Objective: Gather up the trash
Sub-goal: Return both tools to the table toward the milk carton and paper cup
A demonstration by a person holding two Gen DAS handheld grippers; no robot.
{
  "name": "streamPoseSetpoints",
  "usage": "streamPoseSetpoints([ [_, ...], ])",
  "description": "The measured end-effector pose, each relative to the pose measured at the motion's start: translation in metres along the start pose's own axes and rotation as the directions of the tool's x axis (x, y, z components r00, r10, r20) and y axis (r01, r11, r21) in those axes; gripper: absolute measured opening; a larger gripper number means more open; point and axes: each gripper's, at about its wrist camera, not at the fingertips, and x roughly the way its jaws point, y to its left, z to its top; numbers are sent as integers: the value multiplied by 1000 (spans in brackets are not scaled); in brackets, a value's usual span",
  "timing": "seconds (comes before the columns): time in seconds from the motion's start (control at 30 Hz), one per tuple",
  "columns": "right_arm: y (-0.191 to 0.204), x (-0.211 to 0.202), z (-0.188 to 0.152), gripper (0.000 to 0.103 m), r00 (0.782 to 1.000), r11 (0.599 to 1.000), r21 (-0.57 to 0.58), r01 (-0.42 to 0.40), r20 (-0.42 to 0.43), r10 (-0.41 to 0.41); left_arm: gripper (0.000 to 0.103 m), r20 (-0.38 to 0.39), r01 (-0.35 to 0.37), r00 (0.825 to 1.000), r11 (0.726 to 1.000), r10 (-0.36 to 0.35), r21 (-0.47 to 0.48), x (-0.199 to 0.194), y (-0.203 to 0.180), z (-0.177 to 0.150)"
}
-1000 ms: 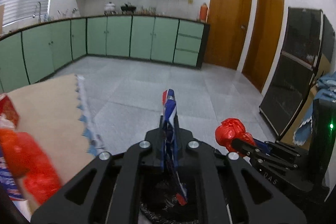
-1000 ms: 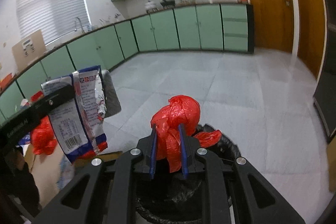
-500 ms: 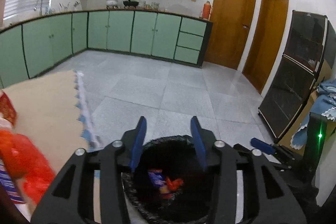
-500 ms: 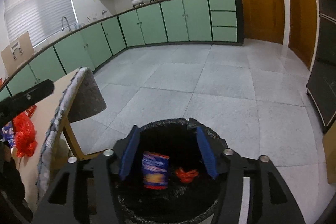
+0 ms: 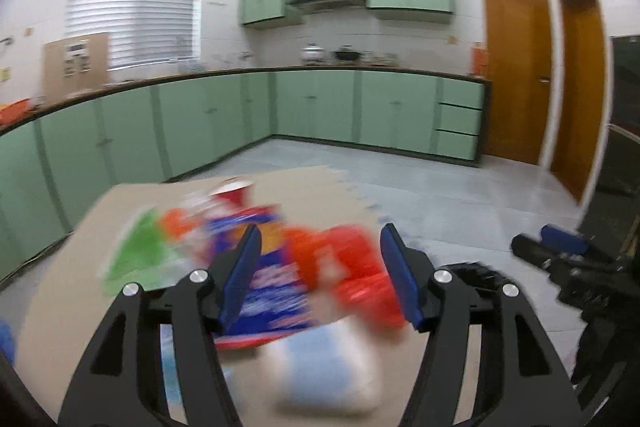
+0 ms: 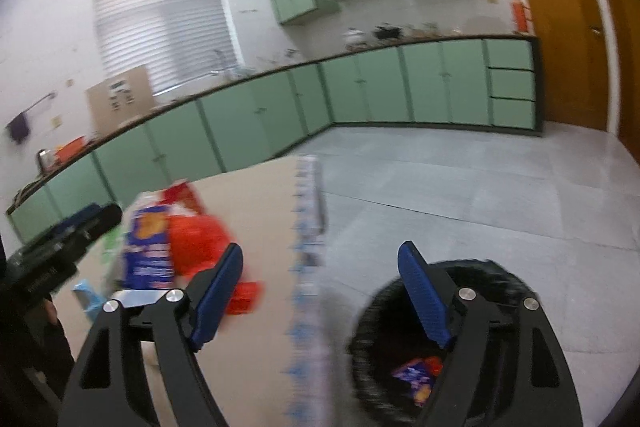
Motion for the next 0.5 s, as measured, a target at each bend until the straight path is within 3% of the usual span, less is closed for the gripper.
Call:
streamPoseSetpoints([
  [0.23,70,24,-23,79,983,983,-93,-158,-104,148,61,-31,-168,985,985,167,-34,-34,65,-28],
  [0.43,100,33,-47,79,971,970,-146,-196,-165,172,61,-70,-215,975,974,210,-77,-42,94,-51],
  [0.5,111,34,-54,86,970,965,-170,-198,-178,168,61,-78,-219,974,972,213,-90,-42,102,-56],
])
